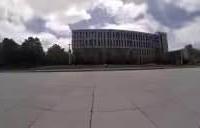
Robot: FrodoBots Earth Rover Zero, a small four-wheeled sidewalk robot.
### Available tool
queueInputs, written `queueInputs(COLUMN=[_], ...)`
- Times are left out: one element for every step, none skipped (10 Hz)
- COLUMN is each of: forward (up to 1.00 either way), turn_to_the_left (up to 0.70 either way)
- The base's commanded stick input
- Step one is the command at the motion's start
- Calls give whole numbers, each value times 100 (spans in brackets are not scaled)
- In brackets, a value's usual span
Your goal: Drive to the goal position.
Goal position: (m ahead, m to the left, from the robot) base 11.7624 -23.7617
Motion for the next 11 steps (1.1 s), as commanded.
queueInputs(forward=[0, 0, 0, 0, 0, 0, 0, 0, 0, 0, 0], turn_to_the_left=[-87, -87, -87, -87, -87, -87, -87, -87, -87, -87, -70])
